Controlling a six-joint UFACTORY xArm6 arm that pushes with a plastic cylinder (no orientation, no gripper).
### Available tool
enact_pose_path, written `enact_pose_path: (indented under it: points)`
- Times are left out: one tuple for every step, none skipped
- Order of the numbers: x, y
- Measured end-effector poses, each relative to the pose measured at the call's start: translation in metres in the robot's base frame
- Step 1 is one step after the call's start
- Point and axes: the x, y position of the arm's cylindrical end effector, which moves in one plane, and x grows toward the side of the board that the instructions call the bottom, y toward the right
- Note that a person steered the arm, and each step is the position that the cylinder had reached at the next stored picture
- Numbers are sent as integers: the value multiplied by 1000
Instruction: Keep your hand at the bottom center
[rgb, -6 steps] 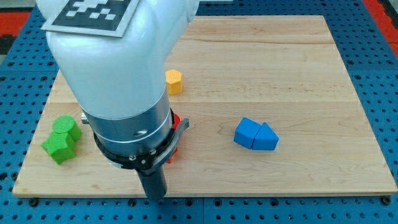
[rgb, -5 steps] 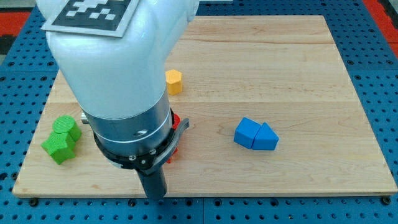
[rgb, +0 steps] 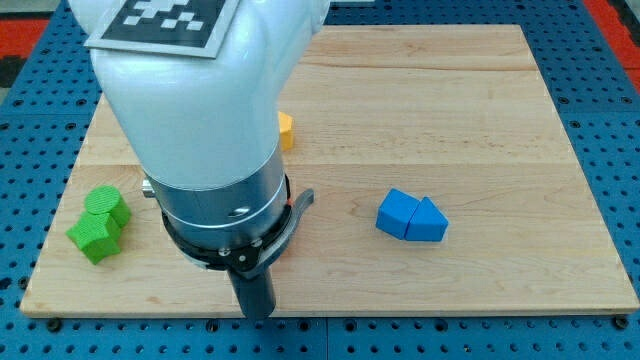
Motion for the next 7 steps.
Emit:
enact_pose_path:
  points:
    - [0,18]
    - [0,37]
    - [0,37]
    - [-1,37]
    - [-1,52]
    - [-7,57]
    - [-12,57]
